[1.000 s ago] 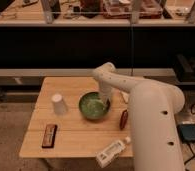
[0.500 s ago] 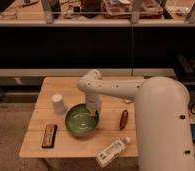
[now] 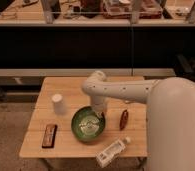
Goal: Drag the ceramic bowl in a circle
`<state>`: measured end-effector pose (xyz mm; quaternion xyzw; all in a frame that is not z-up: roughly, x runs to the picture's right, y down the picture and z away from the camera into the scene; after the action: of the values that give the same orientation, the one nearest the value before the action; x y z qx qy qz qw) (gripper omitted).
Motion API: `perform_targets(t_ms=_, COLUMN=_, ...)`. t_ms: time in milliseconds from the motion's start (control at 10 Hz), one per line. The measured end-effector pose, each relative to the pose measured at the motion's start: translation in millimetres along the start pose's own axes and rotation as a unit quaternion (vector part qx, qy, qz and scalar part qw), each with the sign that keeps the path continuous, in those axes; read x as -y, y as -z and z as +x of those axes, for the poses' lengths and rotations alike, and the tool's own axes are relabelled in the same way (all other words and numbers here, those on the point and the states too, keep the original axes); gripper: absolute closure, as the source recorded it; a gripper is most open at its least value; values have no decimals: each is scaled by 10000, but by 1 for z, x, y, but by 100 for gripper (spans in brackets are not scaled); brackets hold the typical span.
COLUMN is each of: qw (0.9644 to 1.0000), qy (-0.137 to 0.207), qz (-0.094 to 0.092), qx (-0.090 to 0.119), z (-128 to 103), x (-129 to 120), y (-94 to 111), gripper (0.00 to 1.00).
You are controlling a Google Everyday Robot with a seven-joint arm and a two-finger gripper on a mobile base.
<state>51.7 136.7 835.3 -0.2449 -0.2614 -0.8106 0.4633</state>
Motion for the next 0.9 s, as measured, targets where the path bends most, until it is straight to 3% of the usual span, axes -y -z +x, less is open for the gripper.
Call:
perform_targets(t_ms=200, qw=9990, qy=-396, qz=-184, qx=6, z=-15, x=-42, y=-1, gripper=100)
perform_targets(t_ms=300, qw=9964, qy=-783, qz=-323, qx=-10, z=-25, x=-78, y=1, gripper=100)
perform_targets(t_ms=500, qw=9895, qy=-1372, qz=-447, qx=-38, z=-29, x=-123, y=4, gripper=100)
perform_targets(t_ms=700, qw=9790, qy=-1977, qz=-490, qx=-52, z=-14, x=-161, y=3, gripper=100)
perform_targets(t_ms=900, qw=9718, qy=-2328, qz=-386, qx=-21, z=23, x=-186, y=-8, gripper=100)
